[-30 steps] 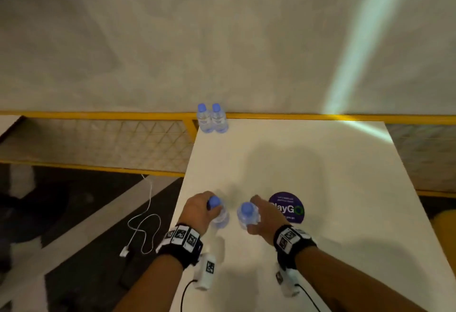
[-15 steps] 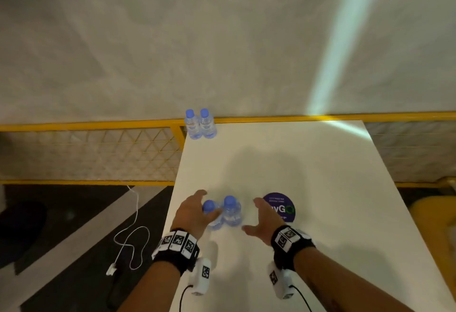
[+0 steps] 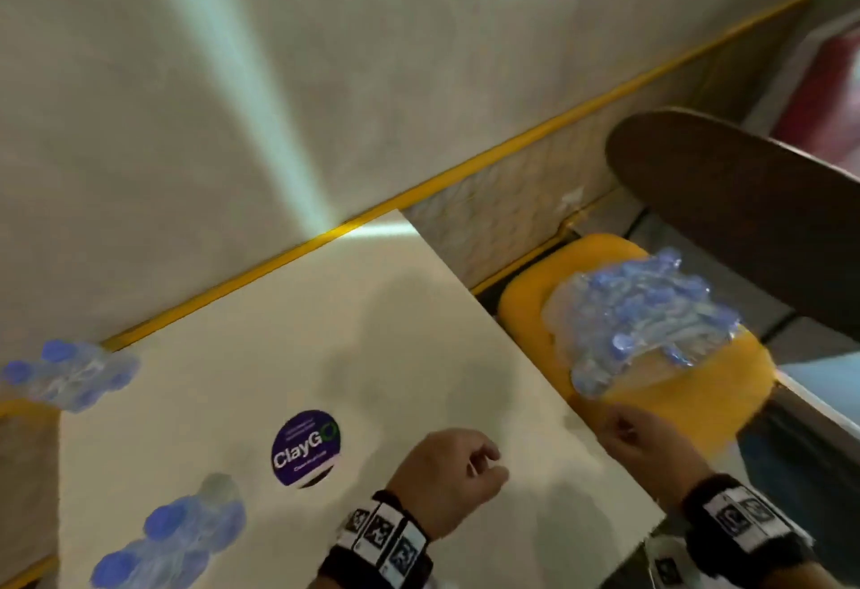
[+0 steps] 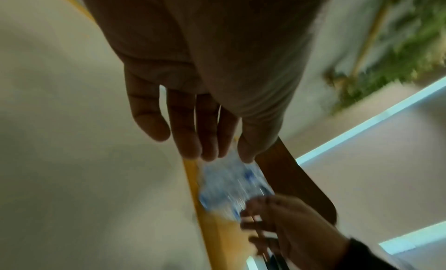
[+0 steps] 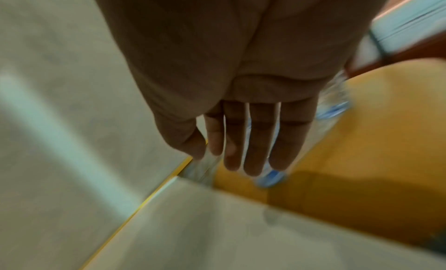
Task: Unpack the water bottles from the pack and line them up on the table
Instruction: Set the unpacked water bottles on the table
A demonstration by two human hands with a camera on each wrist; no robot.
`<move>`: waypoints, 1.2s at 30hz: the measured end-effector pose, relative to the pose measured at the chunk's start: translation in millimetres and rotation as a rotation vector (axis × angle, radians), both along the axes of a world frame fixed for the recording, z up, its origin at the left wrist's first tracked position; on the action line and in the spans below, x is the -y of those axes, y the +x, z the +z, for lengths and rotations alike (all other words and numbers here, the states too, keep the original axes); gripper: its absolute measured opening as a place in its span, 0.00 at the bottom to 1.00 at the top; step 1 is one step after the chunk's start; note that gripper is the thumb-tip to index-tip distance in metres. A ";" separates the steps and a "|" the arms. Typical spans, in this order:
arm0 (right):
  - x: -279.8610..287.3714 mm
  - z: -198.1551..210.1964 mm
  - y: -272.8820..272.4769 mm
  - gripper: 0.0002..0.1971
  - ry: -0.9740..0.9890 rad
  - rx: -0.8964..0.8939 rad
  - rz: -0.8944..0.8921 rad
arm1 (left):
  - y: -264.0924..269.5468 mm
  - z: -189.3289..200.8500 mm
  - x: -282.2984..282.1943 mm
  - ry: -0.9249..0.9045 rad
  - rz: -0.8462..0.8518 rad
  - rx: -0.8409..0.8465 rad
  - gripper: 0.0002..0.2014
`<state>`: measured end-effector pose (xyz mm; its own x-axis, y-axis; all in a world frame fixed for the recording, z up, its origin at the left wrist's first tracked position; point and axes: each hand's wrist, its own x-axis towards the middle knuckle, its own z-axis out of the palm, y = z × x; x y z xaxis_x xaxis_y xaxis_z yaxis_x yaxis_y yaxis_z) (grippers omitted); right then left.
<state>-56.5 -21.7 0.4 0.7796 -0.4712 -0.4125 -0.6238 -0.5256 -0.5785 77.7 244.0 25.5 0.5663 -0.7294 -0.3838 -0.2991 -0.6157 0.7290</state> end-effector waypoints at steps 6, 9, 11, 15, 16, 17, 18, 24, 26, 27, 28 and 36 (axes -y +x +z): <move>107.6 -10.0 -52.7 0.20 0.084 0.074 -0.481 | -53.1 -9.8 169.7 0.070 -0.222 -0.180 0.32; 136.6 -21.7 -51.0 0.26 0.140 0.094 -0.495 | -67.0 -22.6 218.8 0.101 -0.140 -0.258 0.47; 149.6 -26.8 -40.5 0.31 0.131 0.107 -0.439 | -70.4 -34.9 238.2 0.118 -0.040 -0.277 0.54; 165.3 -35.3 -18.4 0.39 0.080 0.118 -0.343 | -74.2 -52.2 256.3 0.143 0.136 -0.263 0.58; 167.2 -36.1 -13.2 0.40 0.054 0.123 -0.325 | -73.9 -54.6 258.7 0.126 0.177 -0.258 0.59; 169.4 -39.3 -8.4 0.40 0.022 0.137 -0.310 | -73.7 -55.6 260.7 0.121 0.208 -0.253 0.60; 170.7 -42.9 -3.7 0.40 -0.003 0.153 -0.293 | -73.2 -55.7 262.9 0.129 0.227 -0.252 0.60; 168.1 -64.2 12.5 0.52 -0.070 0.132 -0.225 | -64.7 -65.3 284.1 0.231 0.379 -0.291 0.62; 166.4 -67.4 14.3 0.51 -0.095 0.131 -0.247 | -57.4 -69.2 290.5 0.256 0.476 -0.278 0.57; 165.3 -69.3 14.5 0.48 -0.119 0.135 -0.271 | -53.4 -69.4 291.4 0.270 0.505 -0.252 0.53; 164.0 -71.8 13.7 0.44 -0.145 0.152 -0.310 | -49.7 -70.1 291.2 0.279 0.520 -0.219 0.47; 179.1 -88.2 13.3 0.30 -0.013 0.429 -0.712 | -22.9 -88.6 291.7 0.251 0.593 -0.135 0.29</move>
